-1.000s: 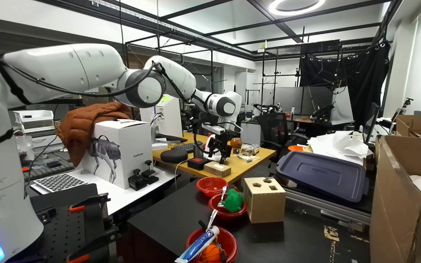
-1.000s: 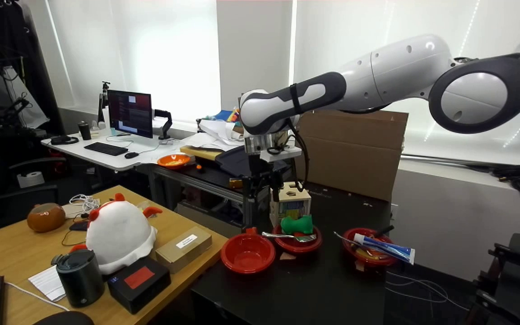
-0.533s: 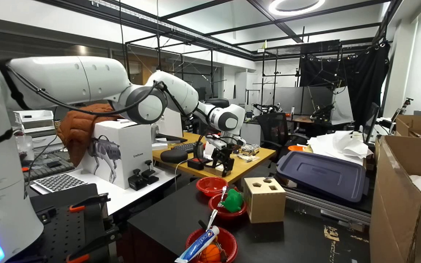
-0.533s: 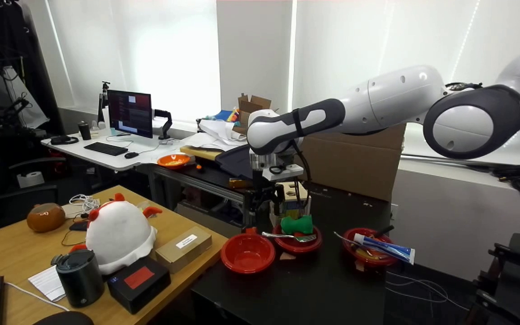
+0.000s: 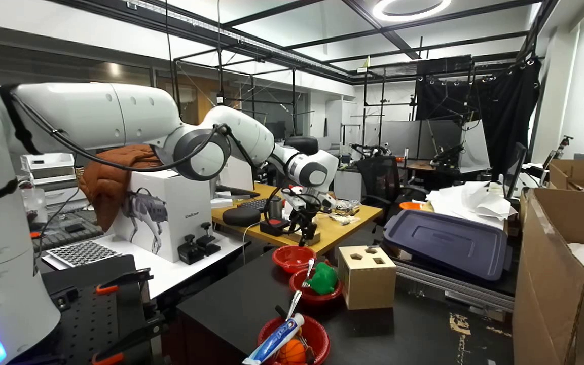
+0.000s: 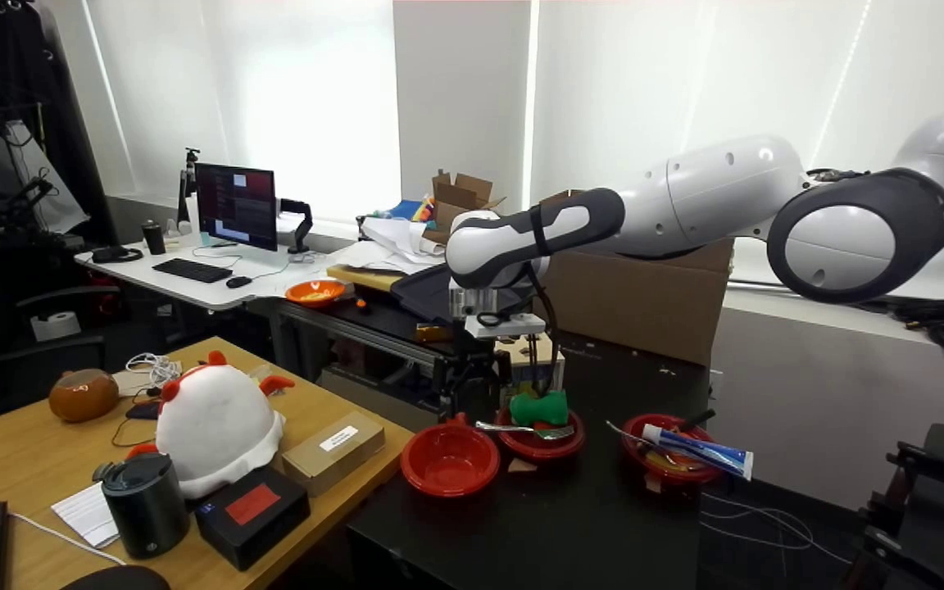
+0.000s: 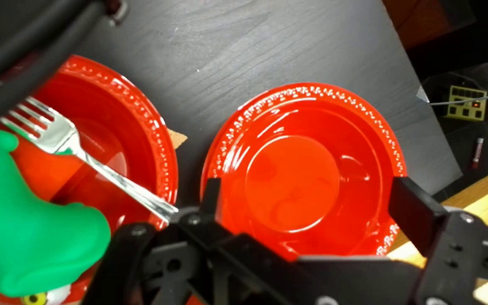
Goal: Move the empty red bowl forwards, place the green plush toy inside the bowl
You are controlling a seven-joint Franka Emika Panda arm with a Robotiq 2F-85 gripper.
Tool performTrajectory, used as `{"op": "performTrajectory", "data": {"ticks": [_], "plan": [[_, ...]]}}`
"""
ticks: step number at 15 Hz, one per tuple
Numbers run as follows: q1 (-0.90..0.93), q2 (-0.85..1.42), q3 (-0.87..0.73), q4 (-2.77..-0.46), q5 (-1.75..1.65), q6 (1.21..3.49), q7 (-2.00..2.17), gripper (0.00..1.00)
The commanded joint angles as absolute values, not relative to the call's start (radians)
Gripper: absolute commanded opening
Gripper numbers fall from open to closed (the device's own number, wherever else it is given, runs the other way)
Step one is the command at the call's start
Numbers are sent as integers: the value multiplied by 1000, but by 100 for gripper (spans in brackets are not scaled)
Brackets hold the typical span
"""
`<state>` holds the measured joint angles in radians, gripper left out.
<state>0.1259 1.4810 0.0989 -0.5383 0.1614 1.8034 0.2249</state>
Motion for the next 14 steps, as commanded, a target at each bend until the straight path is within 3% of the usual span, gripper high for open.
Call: {"op": "performTrajectory", "data": {"ticks": [1,14], "plan": [[115,1481,120,-544,202,1779,284,100],[125,1489,114,-671,204,1878,227,100]]}}
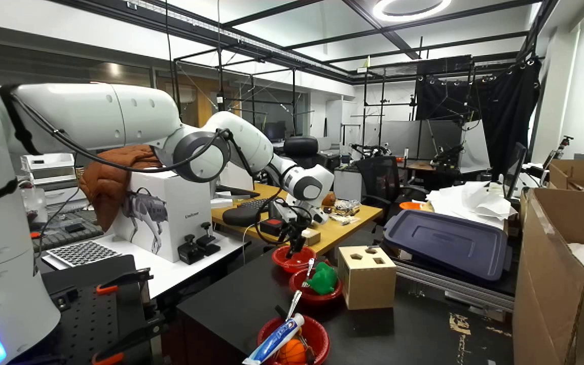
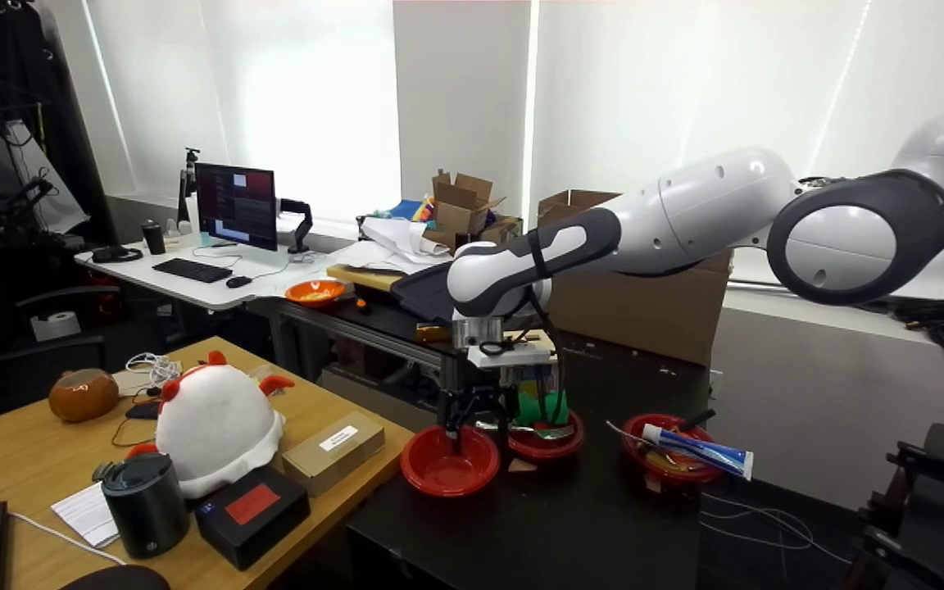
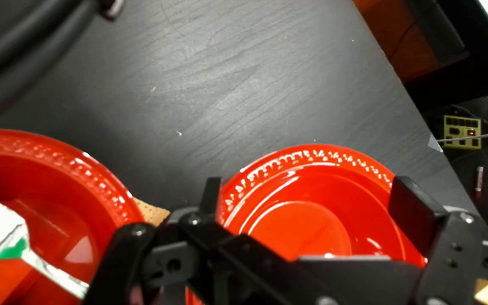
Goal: Move the empty red bowl forwards, place the green plush toy inside the bowl
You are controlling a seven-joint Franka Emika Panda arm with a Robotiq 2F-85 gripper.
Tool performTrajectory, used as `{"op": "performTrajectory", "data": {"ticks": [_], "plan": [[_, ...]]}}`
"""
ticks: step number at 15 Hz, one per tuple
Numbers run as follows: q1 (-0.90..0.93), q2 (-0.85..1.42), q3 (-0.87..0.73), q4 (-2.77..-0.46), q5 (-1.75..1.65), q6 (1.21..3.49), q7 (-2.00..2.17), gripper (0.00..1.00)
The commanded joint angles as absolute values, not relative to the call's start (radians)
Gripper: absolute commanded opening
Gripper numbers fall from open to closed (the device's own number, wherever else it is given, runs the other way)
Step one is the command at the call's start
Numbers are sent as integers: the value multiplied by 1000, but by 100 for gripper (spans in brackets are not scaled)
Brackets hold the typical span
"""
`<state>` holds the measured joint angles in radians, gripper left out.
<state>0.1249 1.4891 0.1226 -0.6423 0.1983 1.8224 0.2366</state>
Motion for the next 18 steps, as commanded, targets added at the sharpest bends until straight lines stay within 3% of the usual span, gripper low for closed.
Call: {"op": "performTrajectory", "data": {"ticks": [1,9,18], "plan": [[123,1490,112,-679,208,1902,239,100],[115,1491,85,-735,205,2048,319,100],[119,1491,64,-721,209,2007,479,100]]}}
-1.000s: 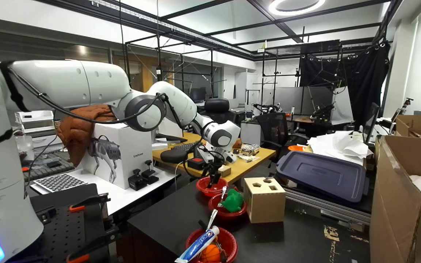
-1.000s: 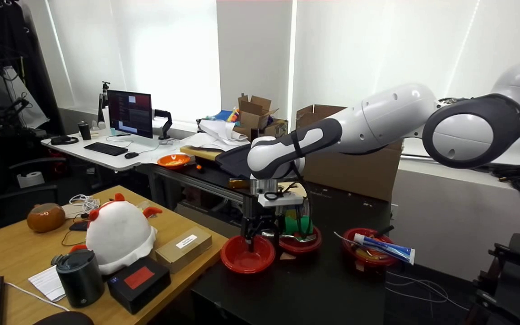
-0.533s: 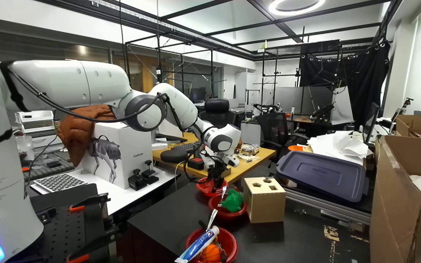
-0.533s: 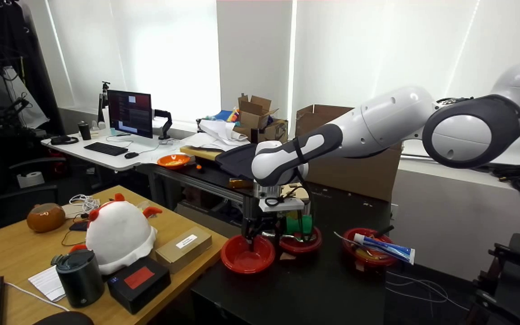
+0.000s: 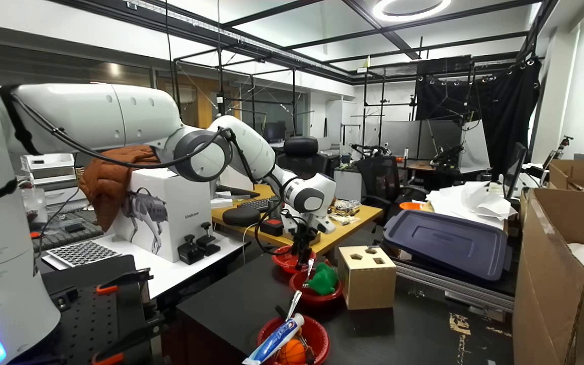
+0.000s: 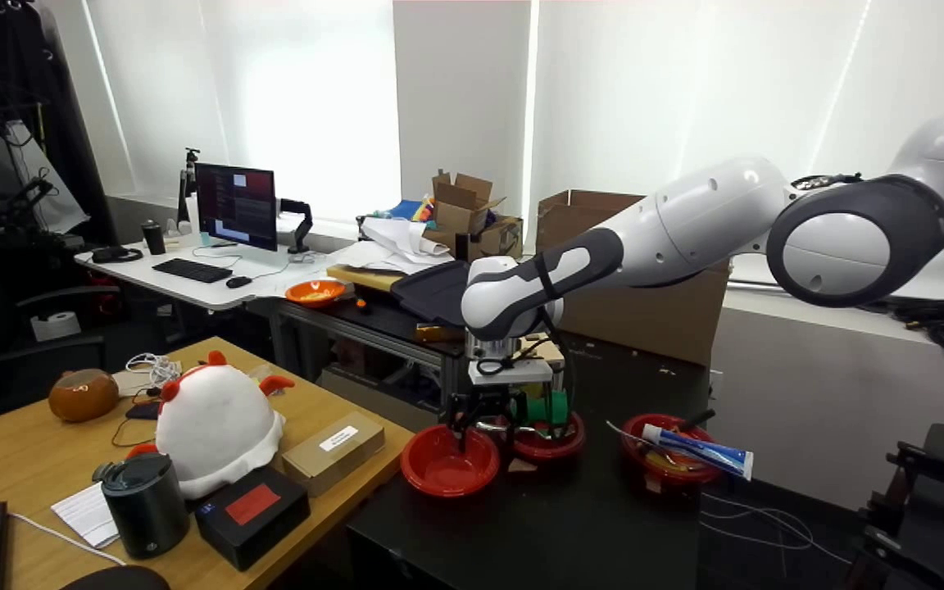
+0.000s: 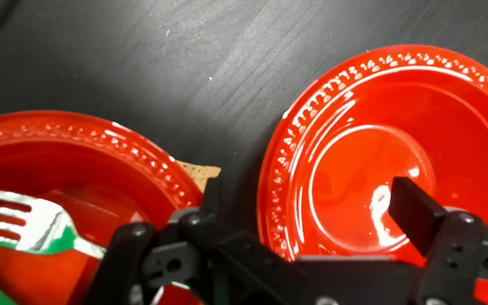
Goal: Move the empty red bowl forwards, place the green plush toy inside the bowl
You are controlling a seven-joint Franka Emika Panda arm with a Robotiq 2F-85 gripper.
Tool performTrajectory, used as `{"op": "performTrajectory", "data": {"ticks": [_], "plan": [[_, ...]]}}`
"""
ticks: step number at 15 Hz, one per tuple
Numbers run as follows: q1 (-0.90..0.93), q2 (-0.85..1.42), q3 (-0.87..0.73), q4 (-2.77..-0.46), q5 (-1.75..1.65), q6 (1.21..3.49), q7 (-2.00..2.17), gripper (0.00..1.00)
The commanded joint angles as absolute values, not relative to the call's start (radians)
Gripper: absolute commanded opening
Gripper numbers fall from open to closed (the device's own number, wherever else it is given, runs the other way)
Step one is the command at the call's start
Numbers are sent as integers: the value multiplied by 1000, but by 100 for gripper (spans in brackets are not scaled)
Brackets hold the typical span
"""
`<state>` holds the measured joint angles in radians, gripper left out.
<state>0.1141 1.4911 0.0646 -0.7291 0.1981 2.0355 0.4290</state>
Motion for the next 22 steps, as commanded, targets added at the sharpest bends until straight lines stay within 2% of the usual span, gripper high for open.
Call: {"op": "performTrajectory", "data": {"ticks": [1,10,22], "plan": [[120,1491,69,-723,214,1995,492,100],[132,1491,81,-739,258,1927,698,100],[124,1491,63,-798,264,2067,783,100]]}}
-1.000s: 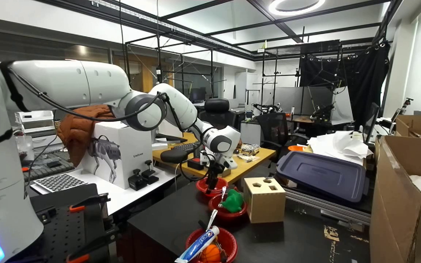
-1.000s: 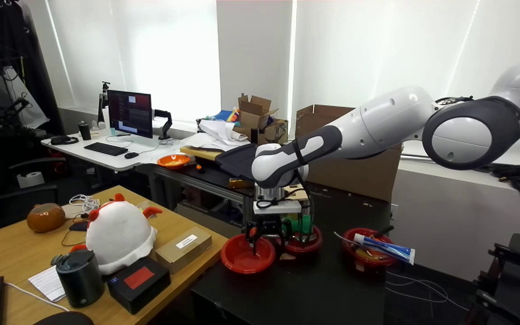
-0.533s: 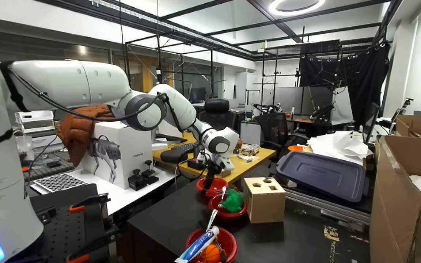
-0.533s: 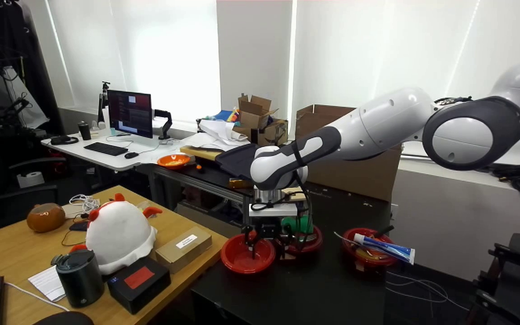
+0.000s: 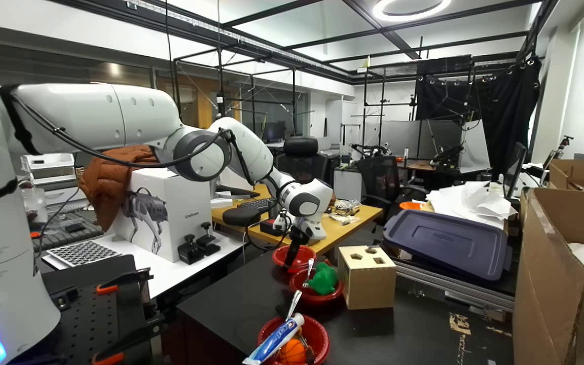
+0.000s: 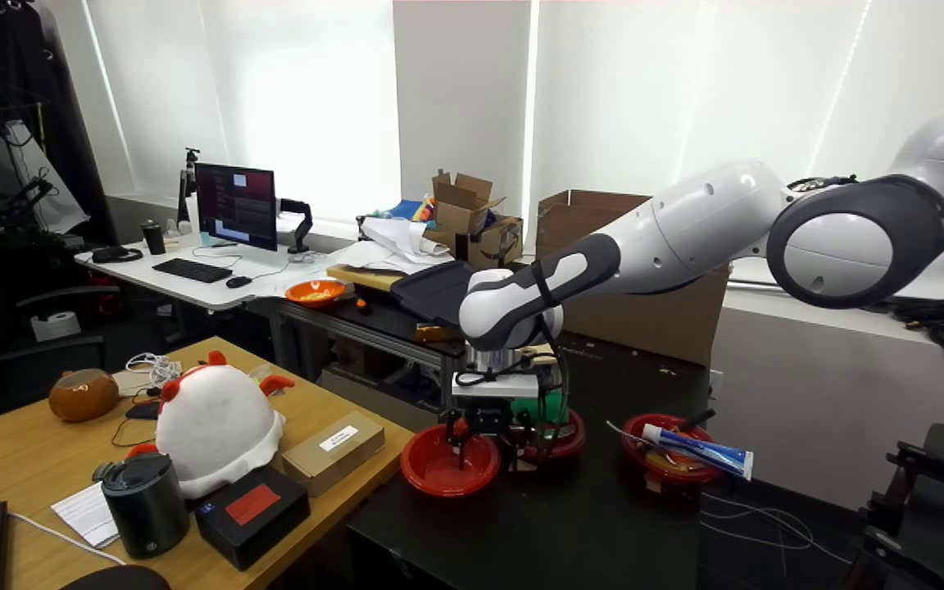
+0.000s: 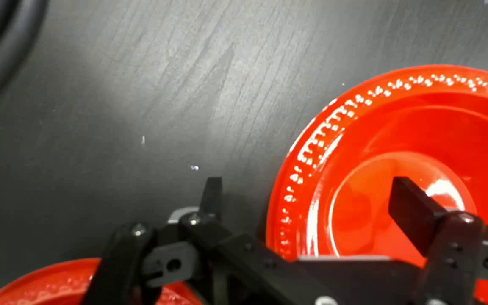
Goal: Move the empty red bowl forwards, place the green plush toy inside the bowl
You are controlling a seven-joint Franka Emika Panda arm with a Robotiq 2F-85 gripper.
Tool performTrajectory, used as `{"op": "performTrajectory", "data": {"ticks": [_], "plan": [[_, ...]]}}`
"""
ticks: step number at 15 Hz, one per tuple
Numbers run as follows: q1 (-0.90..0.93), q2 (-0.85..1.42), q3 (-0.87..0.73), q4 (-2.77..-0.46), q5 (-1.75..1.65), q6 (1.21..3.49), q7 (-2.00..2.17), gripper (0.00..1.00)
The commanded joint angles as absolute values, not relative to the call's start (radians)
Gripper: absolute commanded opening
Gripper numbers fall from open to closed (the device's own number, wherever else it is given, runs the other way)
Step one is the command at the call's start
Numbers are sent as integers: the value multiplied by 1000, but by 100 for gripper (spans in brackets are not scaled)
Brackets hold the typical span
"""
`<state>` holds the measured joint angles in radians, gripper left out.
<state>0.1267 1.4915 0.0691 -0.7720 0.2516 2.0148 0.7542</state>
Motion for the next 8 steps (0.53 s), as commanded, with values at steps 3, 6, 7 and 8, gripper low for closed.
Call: {"op": "performTrajectory", "data": {"ticks": [3,6,7,8], "plan": [[124,1492,60,-808,261,2098,783,100],[127,1492,54,-812,256,2114,783,100],[127,1492,51,-813,254,2113,786,100],[126,1492,49,-814,253,2100,789,100]]}}
